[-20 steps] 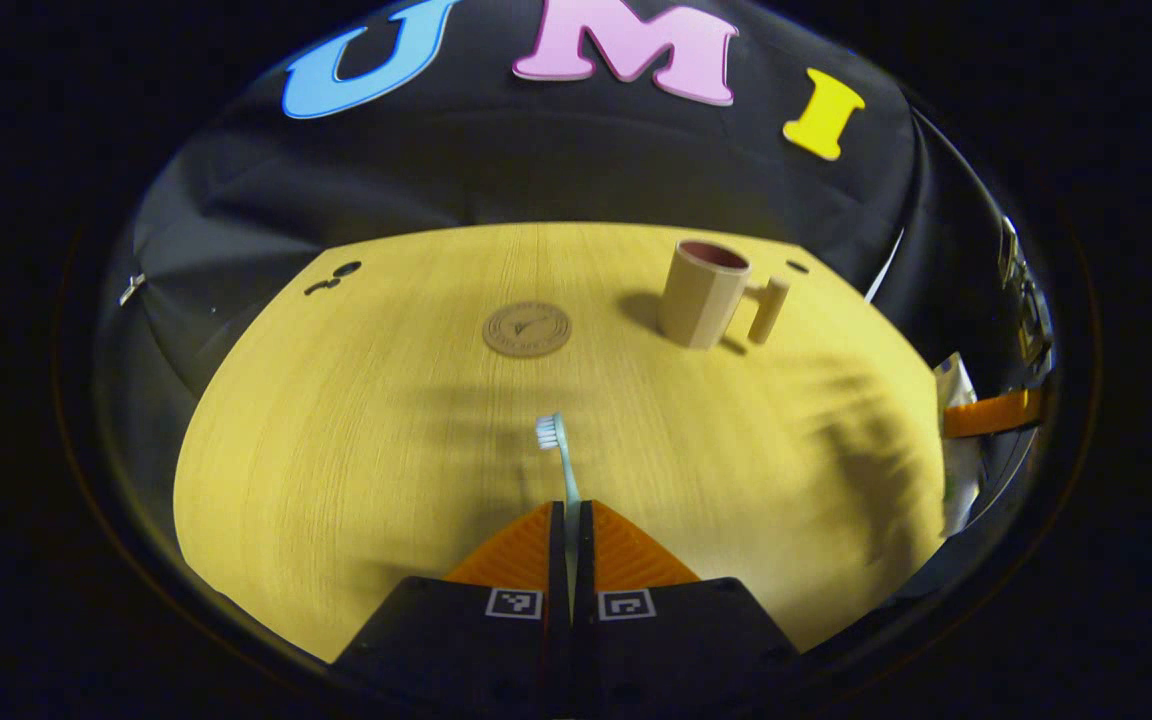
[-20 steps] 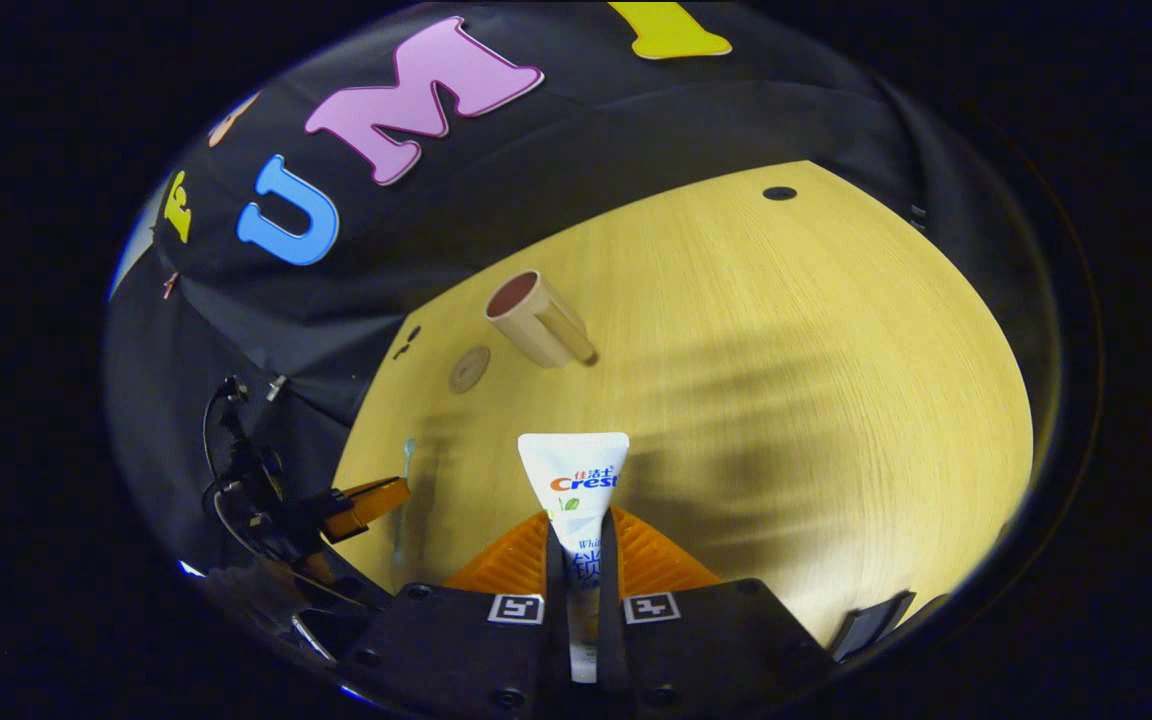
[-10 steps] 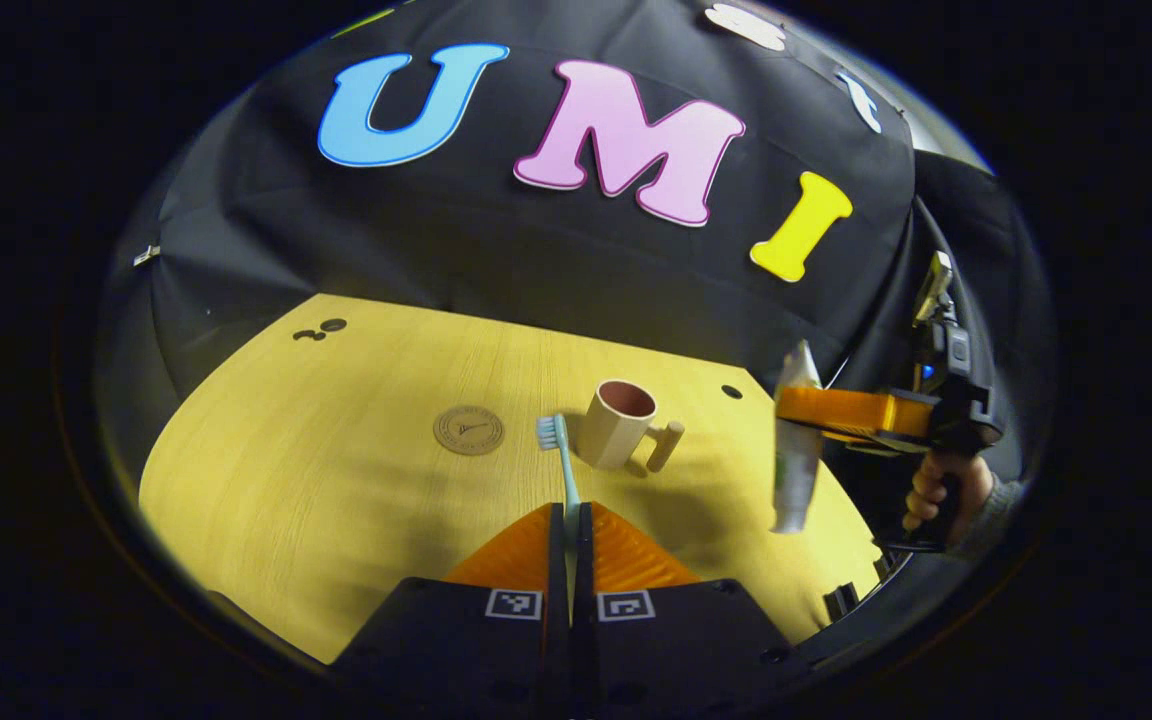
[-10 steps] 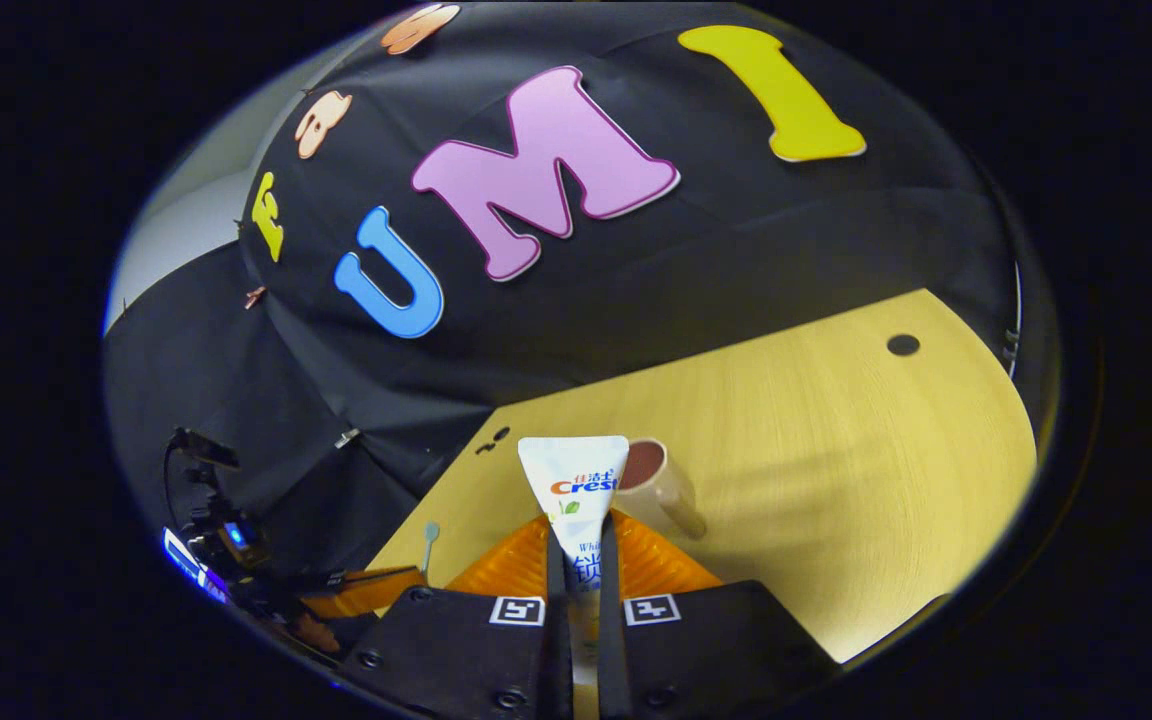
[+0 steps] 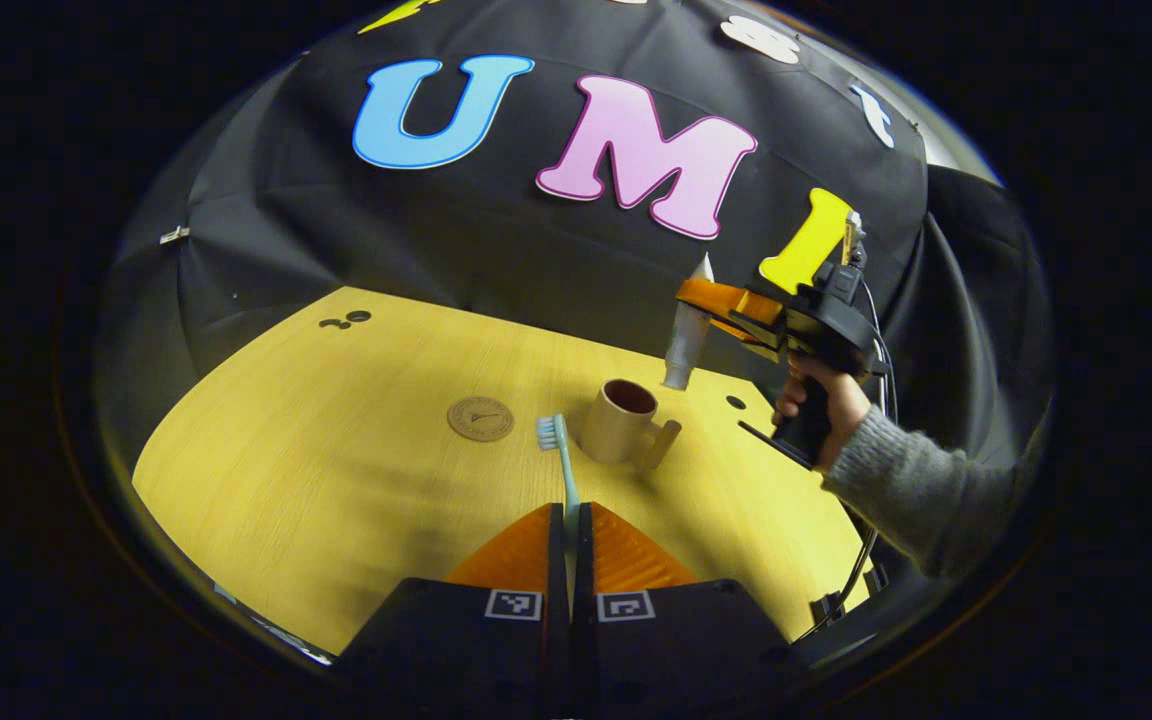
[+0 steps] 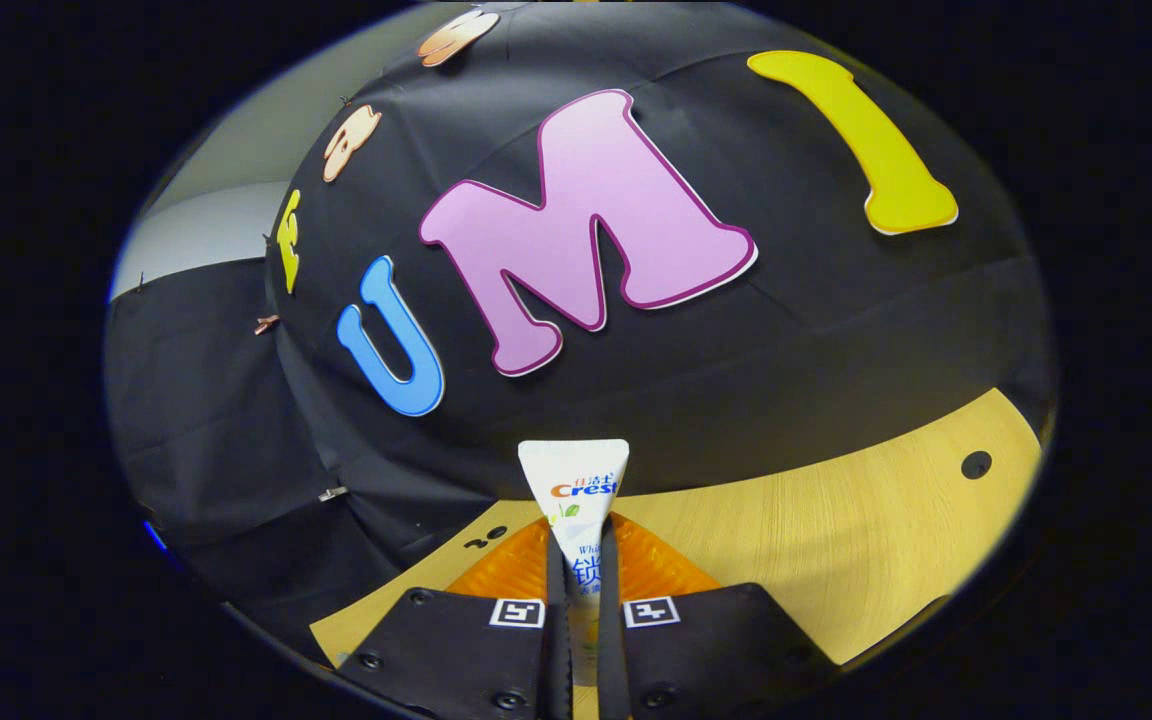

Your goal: Put the toothbrush and toothpaste on the desktop into the cup, then pick up the cup and place it on the coaster on the desktop.

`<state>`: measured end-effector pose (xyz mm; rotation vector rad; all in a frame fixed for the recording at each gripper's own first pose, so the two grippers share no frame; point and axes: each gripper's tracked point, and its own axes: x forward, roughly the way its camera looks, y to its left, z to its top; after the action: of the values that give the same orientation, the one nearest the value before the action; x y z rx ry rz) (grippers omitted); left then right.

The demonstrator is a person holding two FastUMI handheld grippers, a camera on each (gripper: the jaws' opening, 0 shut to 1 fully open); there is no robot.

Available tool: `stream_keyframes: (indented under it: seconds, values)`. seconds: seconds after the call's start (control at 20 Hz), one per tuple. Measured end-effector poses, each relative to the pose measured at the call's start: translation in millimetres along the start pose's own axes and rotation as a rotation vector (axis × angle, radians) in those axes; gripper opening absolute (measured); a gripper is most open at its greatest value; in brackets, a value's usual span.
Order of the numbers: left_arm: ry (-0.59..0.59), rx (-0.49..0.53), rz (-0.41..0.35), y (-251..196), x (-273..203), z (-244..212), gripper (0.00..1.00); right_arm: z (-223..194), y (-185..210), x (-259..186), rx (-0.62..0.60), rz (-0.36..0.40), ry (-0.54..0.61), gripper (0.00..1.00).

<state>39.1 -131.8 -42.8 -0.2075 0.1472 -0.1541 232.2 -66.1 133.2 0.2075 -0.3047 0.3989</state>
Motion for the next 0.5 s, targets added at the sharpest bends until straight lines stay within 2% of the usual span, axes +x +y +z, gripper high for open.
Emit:
stream_keyframes:
  seconds: [0.25,0.45,0.5]
  values:
    - [-0.004,-0.018,0.038,7.7,-5.0,-6.0,0.06,-42.9,-12.8,25.0,-0.088,-0.010,0.055,0.14]
    - [-0.013,-0.041,0.041,7.7,-3.1,-6.2,0.06,-69.4,-18.9,36.0,-0.133,-0.013,0.100,0.14]
    - [-0.015,-0.044,0.042,8.1,-2.3,-6.6,0.01,-77.0,-21.4,38.5,-0.150,-0.020,0.112,0.13]
